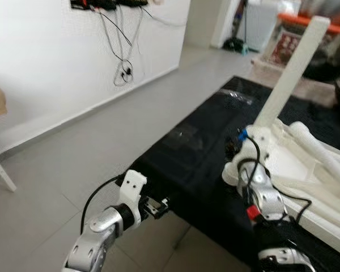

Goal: Building children table

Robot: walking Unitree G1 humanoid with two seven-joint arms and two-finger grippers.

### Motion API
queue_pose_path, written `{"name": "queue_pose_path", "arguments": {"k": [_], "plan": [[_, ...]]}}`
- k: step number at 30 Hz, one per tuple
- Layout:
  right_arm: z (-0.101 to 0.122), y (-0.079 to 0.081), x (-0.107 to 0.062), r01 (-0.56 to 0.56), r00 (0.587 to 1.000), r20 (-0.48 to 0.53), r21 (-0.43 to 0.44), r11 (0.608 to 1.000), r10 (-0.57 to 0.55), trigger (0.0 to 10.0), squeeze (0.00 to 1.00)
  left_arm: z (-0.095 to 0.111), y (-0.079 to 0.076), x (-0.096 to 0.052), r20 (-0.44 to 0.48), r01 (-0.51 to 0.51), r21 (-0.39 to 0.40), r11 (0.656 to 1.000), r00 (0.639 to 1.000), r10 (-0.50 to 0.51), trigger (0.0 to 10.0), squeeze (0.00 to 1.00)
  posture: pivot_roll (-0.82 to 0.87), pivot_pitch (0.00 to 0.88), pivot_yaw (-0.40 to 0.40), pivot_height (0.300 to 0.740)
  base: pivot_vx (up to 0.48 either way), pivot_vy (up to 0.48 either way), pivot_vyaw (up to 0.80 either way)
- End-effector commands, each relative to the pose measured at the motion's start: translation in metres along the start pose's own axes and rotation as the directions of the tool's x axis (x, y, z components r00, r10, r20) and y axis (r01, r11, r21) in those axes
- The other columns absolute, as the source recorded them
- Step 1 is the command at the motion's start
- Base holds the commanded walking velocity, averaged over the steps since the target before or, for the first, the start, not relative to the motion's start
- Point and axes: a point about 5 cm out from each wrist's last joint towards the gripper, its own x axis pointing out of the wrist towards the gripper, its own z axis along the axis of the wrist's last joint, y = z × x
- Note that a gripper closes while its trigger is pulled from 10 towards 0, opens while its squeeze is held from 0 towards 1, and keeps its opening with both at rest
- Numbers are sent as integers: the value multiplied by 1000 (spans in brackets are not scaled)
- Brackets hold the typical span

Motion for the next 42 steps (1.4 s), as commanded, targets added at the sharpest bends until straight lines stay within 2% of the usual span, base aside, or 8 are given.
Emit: {"name": "queue_pose_path", "arguments": {"k": [1,16,24,25,29,33,35,42], "plan": [[17,-3,1,-25,997,75,-14,1000,26,10000,1000,1,-3,0,6,15,-7,1000,1000,-15,10000,0,10,0,-144,740,0,0,0],[23,-49,-17,60,988,147,-154,986,-37,10000,1000,5,3,-2,20,-17,-9,1000,1000,17,10000,0,-13,0,-130,740,0,0,0],[7,-51,-39,42,995,97,-85,996,-34,10000,1000,7,14,-16,45,-111,-6,994,993,111,10000,0,-19,0,-121,740,0,0,0],[8,-42,-45,-36,993,107,-42,998,40,10000,0,5,13,-19,41,-118,-14,993,992,119,10000,0,-22,0,-118,740,0,0,0],[8,-26,-61,-267,959,98,-1,964,266,10000,0,1,11,-24,32,-131,-27,991,991,132,10000,0,-23,0,-118,740,0,0,0],[6,-27,-66,-305,949,77,-25,952,306,10000,0,1,11,-26,30,-138,-29,990,990,139,10000,0,-23,0,-118,740,0,0,0],[-19,-59,-61,-188,977,-133,-160,969,168,10000,0,1,16,-30,34,-187,-24,982,982,187,10000,0,-36,0,-117,740,0,0,0],[-17,-65,-59,-122,988,-116,-200,972,100,10000,0,3,23,-32,56,-271,7,963,961,270,10000,0,-37,0,-114,740,0,0,0]]}}
